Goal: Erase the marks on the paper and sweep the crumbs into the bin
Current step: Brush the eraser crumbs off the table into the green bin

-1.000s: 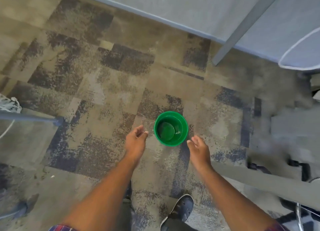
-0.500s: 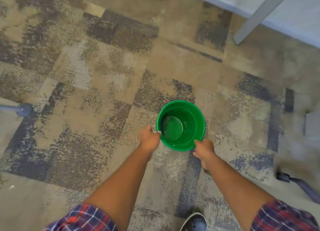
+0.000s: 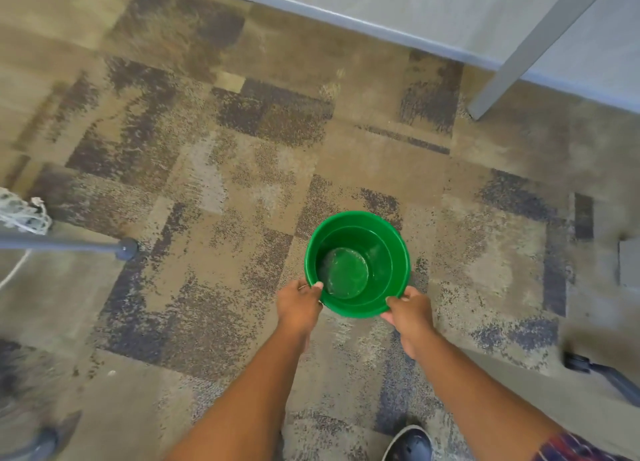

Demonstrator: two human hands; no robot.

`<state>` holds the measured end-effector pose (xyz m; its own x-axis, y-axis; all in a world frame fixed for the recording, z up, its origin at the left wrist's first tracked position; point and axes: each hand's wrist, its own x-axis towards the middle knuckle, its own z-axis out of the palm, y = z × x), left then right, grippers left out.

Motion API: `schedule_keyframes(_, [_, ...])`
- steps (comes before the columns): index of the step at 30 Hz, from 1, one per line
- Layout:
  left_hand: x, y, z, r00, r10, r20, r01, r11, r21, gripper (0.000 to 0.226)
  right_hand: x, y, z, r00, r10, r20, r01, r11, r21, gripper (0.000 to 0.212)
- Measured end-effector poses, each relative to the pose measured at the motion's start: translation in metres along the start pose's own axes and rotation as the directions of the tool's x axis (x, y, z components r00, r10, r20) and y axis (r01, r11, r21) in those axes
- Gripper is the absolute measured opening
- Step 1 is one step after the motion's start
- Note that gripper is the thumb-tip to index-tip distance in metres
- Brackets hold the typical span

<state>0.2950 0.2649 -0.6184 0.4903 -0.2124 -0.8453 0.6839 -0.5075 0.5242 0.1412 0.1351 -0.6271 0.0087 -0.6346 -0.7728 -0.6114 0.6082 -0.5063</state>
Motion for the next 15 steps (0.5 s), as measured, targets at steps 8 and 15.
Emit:
schedule_keyframes(8, [-0.123, 0.111, -0.057, 0.992, 0.098, -0.079, -0.103, 0.993, -0.065, 0.023, -0.149, -0.115, -0.022, 0.984, -0.171, 0.051, 0.169, 0.985, 0.037, 0.025])
schedule_keyframes(15, [-0.235, 0.213, -0.095, 0.974, 0.223, -0.045, -0.226, 0.972, -0.064, 0.027, -0.254, -0.202, -0.049, 0.950, -0.308, 0.056, 0.300, 0.945, 0.129, 0.030])
